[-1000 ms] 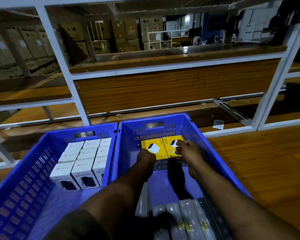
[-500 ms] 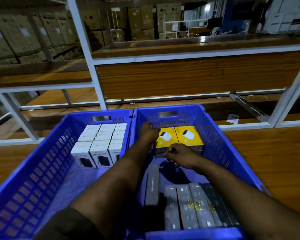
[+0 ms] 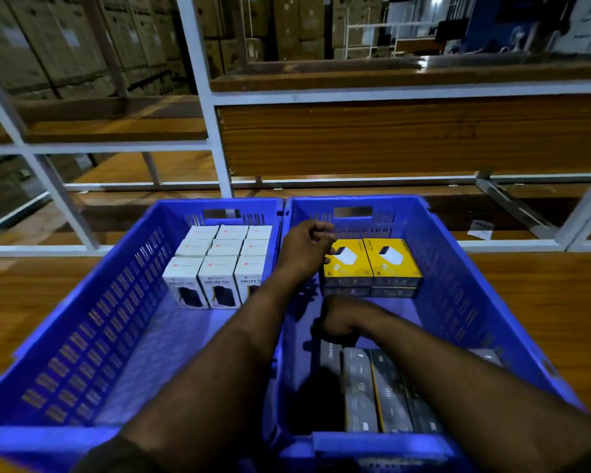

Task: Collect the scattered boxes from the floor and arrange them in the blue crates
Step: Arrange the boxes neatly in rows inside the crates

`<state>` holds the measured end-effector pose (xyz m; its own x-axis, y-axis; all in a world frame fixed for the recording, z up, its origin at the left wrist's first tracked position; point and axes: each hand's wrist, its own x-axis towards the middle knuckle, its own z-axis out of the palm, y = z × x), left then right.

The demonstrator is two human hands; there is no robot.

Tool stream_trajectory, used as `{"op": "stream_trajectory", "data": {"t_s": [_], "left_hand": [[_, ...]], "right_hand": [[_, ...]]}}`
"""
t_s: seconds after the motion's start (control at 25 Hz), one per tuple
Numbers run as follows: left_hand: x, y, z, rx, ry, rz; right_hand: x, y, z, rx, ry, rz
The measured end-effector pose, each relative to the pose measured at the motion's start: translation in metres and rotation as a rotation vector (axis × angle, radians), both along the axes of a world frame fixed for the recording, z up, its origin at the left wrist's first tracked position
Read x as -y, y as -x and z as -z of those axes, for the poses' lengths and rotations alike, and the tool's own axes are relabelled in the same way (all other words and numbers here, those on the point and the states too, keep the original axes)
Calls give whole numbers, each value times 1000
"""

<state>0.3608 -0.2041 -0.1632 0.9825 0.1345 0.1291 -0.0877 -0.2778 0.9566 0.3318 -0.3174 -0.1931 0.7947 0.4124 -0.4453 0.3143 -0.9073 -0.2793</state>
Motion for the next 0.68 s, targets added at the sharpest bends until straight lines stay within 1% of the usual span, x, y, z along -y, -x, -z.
{"op": "stream_trajectory", "data": {"t_s": [0.04, 0.12, 0.2, 0.32, 0.4, 0.48, 0.56, 0.68], "left_hand": [[1, -1, 1, 1, 10, -5], [3, -3, 2, -5, 45, -23], [4, -7, 3, -34, 85, -35], [6, -10, 6, -128, 96, -24], [7, -12, 9, -187, 36, -36], [8, -11, 7, -233, -3, -52], [8, -12, 4, -290, 76, -20], [8, -8, 0, -357, 220, 144]], "right_hand": [[6, -4, -1, -44, -71, 86], [21, -13, -5, -168, -302, 286], [40, -19, -15, -227, -508, 410], [59, -30, -29, -171, -735, 540], [65, -40, -36, -145, -933, 662], [70, -49, -42, -99, -1093, 733], [76, -53, -46, -47, -1219, 783], [85, -58, -49, -86, -1326, 902]]}}
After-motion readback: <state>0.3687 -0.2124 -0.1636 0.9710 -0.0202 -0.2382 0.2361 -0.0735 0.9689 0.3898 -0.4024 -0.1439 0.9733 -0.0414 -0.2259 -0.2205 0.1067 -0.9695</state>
